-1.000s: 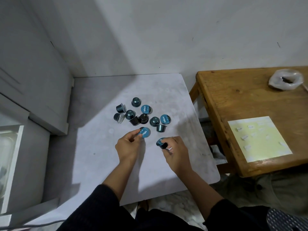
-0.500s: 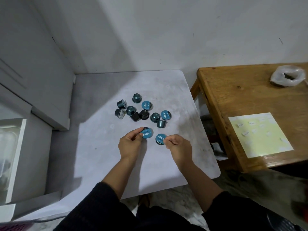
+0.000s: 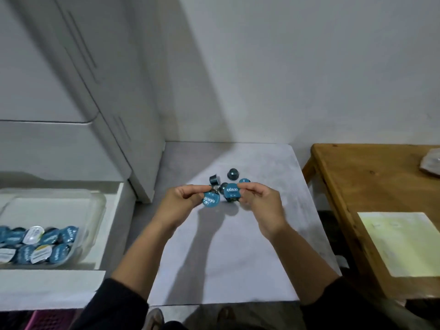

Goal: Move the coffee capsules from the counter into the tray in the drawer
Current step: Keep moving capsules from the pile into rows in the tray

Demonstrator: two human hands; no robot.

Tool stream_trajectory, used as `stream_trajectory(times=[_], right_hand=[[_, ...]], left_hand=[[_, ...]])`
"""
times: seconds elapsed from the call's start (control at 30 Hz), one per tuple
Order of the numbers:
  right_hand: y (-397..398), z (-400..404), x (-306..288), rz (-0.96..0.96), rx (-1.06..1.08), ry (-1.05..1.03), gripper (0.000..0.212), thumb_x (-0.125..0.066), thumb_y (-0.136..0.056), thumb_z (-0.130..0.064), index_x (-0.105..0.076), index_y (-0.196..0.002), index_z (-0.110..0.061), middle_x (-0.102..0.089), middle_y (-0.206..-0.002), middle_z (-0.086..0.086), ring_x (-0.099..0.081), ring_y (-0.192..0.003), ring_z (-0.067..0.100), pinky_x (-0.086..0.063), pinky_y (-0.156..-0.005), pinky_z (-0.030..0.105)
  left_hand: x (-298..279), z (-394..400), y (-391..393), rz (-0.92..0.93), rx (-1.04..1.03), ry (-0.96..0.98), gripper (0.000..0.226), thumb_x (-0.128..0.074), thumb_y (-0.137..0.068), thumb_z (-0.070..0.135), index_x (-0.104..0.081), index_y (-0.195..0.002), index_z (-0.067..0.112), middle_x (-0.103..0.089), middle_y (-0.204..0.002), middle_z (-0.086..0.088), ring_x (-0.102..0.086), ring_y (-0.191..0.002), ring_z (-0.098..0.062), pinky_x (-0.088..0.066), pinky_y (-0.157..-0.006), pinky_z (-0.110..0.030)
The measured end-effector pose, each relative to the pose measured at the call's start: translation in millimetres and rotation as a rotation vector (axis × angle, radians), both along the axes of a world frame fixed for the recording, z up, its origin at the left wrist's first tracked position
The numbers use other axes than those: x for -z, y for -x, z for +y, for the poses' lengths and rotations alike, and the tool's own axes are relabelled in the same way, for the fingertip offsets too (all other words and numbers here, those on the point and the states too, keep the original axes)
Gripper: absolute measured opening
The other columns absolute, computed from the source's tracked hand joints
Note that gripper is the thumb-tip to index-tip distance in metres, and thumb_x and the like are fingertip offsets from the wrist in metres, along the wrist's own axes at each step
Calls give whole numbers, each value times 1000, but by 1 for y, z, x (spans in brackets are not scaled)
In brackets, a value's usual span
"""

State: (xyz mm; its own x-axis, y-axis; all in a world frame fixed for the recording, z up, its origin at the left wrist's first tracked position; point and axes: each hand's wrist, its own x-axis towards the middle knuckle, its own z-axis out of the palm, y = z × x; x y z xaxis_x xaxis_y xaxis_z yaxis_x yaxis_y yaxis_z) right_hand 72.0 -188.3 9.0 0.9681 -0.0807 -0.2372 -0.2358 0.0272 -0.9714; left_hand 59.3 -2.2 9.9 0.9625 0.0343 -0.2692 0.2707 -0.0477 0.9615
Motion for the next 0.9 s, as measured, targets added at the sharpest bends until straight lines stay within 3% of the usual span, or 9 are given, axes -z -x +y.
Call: stream_trajectory(times=[0.13, 0.3, 0.43, 0.67, 0.8, 0.9], right_hand=[[-6, 39, -39, -73, -133, 17, 22, -59, -84, 4, -70, -80, -16, -67, -68, 0, -58, -52, 1, -50, -58, 13], [1, 105, -68, -108, -295, 5, 26, -60, -83, 5, -70, -75, -18, -66, -67, 0, -59, -51, 2, -47, -52, 10], [17, 173, -74, -116, -444, 1, 26, -58, -83, 8, -70, -75, -14, -66, -71, 3, -57, -55, 7, -51, -61, 11], [38, 322, -49, -25, -585, 101, 27, -61, -82, 5, -70, -74, -19, -68, -77, 2, -61, -68, 11, -53, -66, 15], [38, 392, -26, 84, -552, 192, 26, -63, -82, -2, -71, -70, -23, -71, -81, 2, -65, -76, 18, -54, -80, 30], [31, 427, -7, 144, -464, 294, 23, -67, -80, -9, -74, -68, -27, -74, -84, -2, -70, -83, 18, -56, -85, 35]], left_hand=[[-45, 55, 8, -83, 34, -118, 24, -57, -87, 1, -72, -91, 20, -72, -68, 17, -61, -62, 8, -44, -58, -1], [-81, 138, 26, -126, 77, -219, 27, -59, -85, 0, -74, -87, 21, -75, -81, 9, -66, -78, 1, -50, -78, -10], [-90, 218, 39, -133, 104, -326, 29, -59, -84, -2, -75, -81, 22, -75, -78, 12, -67, -76, 2, -50, -76, -7], [-67, 379, 46, -7, 219, -465, 30, -58, -85, -1, -73, -81, 24, -74, -75, 16, -67, -74, 5, -48, -69, -5], [-36, 449, 36, 31, 327, -569, 40, -61, -85, 1, -74, -72, 37, -74, -79, 17, -67, -83, -3, -51, -84, -19], [-15, 475, 29, 43, 367, -658, 29, -62, -84, 8, -75, -81, 34, -74, -92, 8, -65, -89, -4, -49, -91, -23]])
